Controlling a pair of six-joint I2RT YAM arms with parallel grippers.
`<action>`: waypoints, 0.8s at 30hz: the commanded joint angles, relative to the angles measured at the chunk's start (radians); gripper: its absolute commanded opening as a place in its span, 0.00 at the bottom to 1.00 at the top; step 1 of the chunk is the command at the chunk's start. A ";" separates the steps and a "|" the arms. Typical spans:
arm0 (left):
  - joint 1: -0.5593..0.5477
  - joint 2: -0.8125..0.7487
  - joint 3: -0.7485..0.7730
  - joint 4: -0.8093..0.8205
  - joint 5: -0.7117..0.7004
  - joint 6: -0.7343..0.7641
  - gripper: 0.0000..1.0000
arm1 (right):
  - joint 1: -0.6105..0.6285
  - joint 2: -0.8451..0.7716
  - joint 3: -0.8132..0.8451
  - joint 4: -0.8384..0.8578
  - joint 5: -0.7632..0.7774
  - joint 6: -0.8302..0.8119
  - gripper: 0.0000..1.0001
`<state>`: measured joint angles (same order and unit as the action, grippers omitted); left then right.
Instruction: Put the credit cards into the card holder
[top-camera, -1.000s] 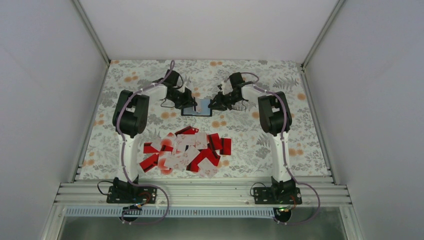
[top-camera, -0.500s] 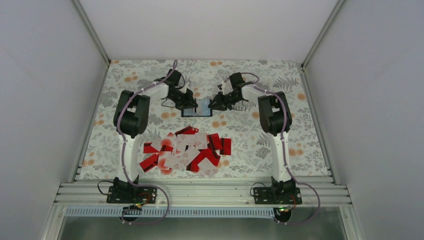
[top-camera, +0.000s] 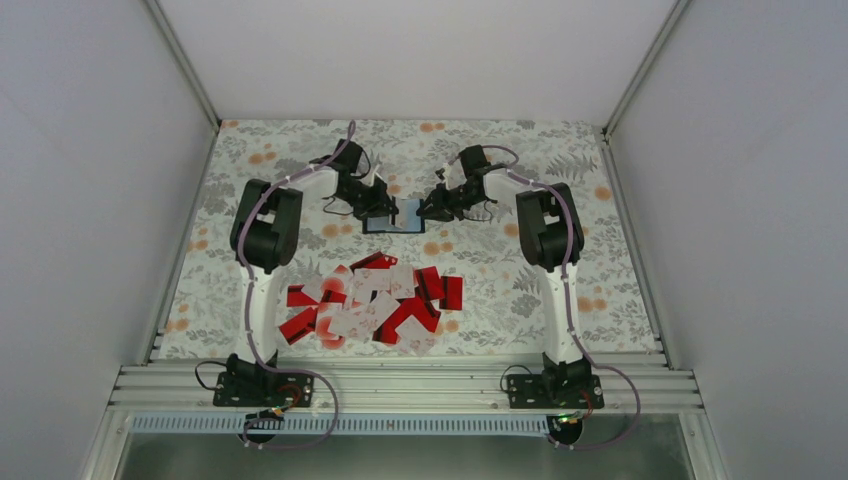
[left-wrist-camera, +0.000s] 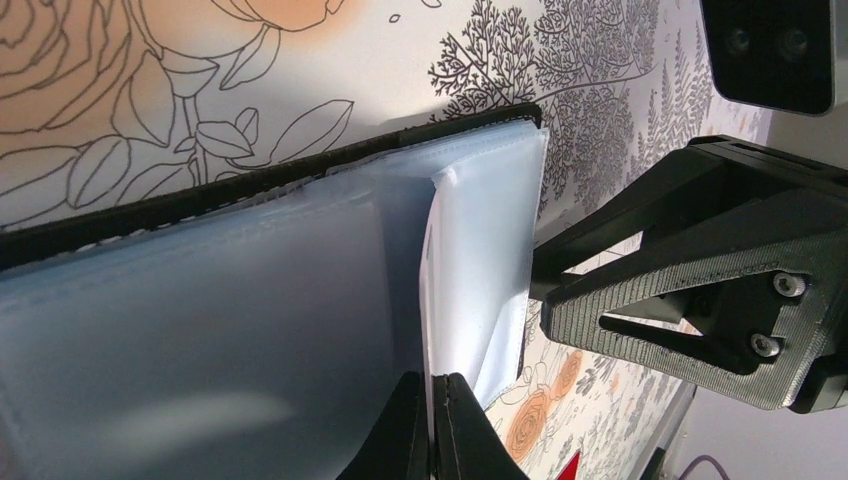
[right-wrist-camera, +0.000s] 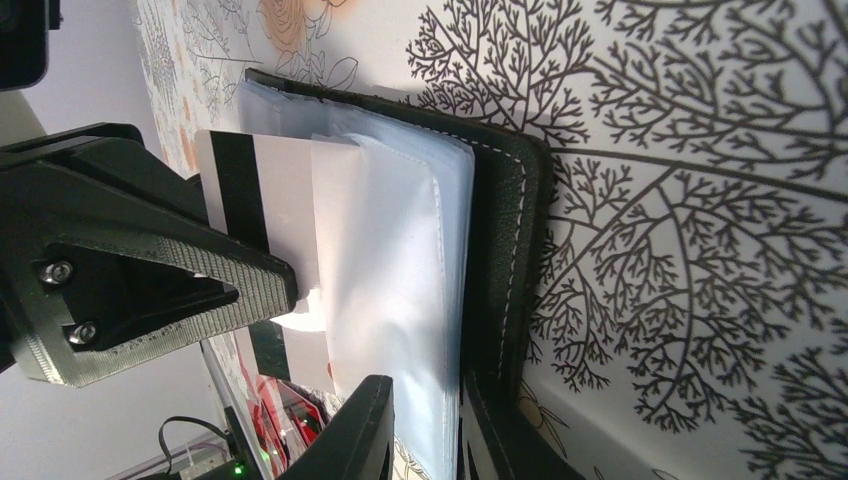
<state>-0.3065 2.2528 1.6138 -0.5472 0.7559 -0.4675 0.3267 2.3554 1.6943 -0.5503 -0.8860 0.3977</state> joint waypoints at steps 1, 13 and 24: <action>-0.015 0.057 0.011 0.024 0.016 0.004 0.02 | 0.007 0.046 -0.022 -0.031 0.051 -0.020 0.19; -0.019 0.094 0.039 0.015 0.044 0.025 0.03 | -0.012 0.005 0.003 -0.130 0.146 -0.084 0.19; -0.032 0.118 0.091 -0.054 0.002 0.058 0.03 | -0.014 -0.049 -0.013 -0.151 0.196 -0.117 0.20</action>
<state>-0.3164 2.3199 1.6894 -0.5571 0.8223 -0.4435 0.3199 2.3360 1.7061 -0.6239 -0.8089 0.3084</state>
